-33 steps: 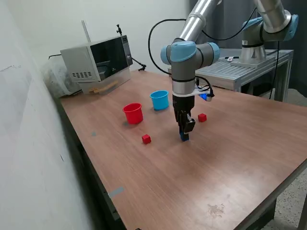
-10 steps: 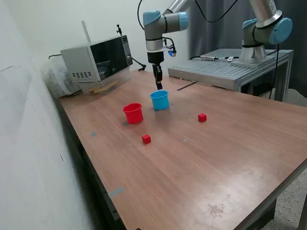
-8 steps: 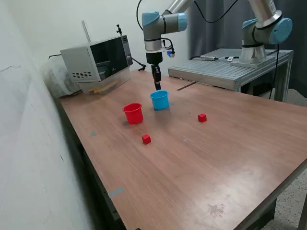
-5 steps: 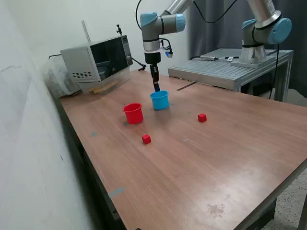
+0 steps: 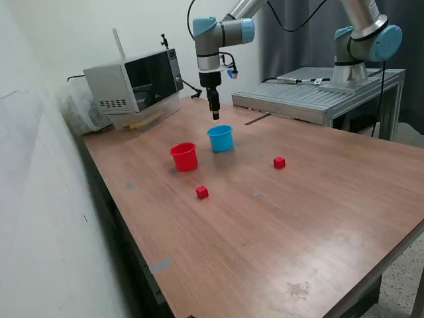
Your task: Place red objects in the red bin, and blue objects in the blue bin.
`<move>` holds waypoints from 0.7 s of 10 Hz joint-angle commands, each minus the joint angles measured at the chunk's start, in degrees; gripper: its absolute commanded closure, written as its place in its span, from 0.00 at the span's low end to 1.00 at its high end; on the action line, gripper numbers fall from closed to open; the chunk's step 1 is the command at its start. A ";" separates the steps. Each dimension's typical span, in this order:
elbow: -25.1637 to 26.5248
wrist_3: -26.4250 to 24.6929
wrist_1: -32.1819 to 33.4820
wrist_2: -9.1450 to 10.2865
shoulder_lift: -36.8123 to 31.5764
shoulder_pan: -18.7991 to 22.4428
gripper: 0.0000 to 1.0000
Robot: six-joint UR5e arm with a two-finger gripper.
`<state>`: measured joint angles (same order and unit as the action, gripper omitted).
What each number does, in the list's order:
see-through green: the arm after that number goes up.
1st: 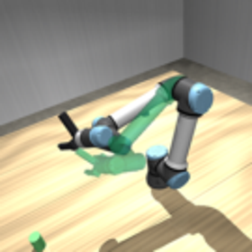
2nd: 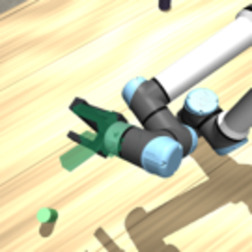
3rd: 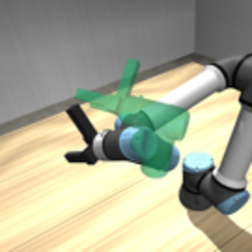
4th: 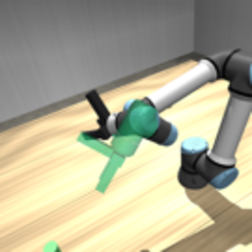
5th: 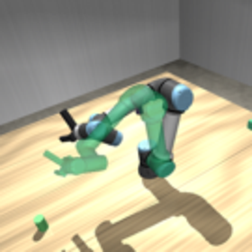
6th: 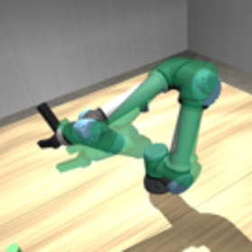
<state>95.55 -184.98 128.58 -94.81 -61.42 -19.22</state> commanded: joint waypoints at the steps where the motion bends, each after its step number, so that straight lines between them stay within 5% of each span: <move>1: 0.16 3.05 -4.44 0.15 -4.81 3.29 0.00; 5: 0.68 8.57 -17.28 0.42 -17.56 11.74 0.00; 7: 2.70 8.41 -17.92 0.42 -20.39 13.24 0.00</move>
<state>96.99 -177.14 111.90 -94.40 -79.24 -7.66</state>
